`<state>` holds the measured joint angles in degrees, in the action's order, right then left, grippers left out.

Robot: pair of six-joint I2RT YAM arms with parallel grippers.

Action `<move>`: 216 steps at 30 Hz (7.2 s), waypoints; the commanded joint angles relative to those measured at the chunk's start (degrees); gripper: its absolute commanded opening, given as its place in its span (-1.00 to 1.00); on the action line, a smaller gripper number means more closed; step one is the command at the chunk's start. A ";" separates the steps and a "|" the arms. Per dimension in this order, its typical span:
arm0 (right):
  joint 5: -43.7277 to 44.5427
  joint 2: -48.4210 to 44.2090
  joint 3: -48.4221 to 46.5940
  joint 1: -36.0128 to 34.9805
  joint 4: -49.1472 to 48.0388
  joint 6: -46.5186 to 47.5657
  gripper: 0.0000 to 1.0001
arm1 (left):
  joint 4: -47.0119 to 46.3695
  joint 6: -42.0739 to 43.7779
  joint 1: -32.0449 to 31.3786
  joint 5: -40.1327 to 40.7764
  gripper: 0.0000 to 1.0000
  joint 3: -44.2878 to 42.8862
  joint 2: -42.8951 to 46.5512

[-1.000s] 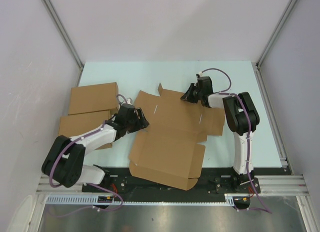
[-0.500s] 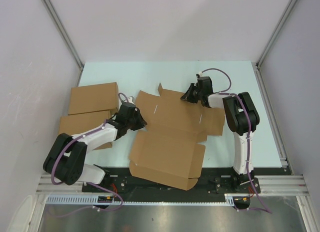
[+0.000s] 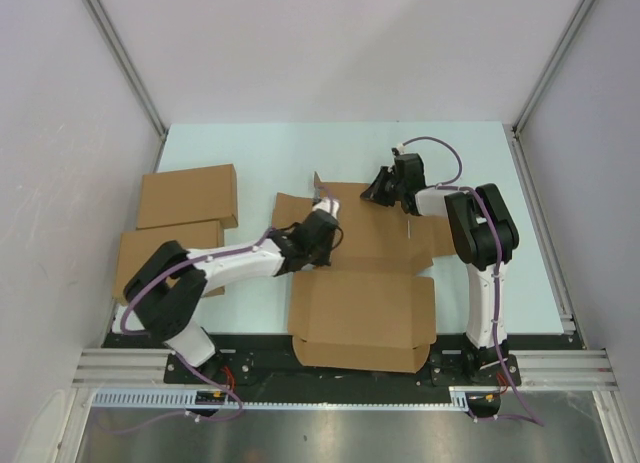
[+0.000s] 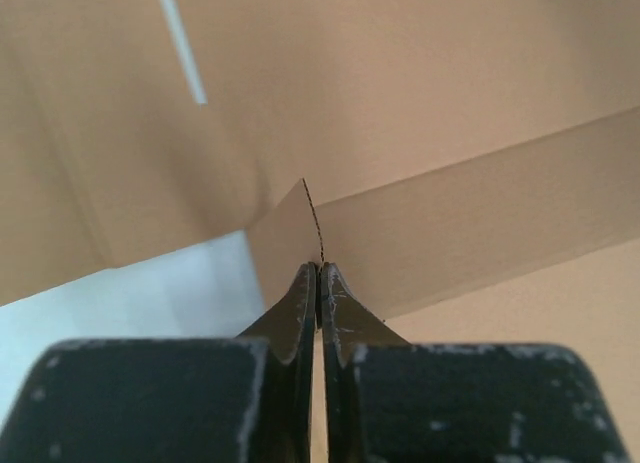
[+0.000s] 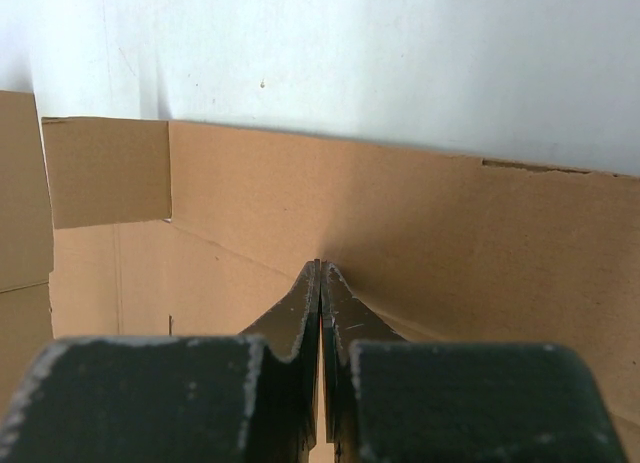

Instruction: Fold the paper box

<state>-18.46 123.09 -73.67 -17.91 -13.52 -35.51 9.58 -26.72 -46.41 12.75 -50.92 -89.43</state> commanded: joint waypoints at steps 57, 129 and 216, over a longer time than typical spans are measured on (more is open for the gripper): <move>9.15 -0.84 -23.36 12.55 30.83 22.15 0.59 | 2.45 -2.99 -12.83 -3.80 0.53 2.31 -1.71; -21.62 24.22 -50.34 2.18 34.17 41.92 0.65 | 2.90 -12.04 2.55 -10.29 0.47 10.93 0.66; 24.14 4.54 -31.46 -12.49 28.47 49.73 -1.00 | 8.08 -11.16 -0.08 -6.34 0.55 7.25 16.11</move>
<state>-10.74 134.21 -108.25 -26.46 18.44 14.98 12.75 -37.54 -45.17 7.07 -39.53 -81.45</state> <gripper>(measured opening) 0.021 0.765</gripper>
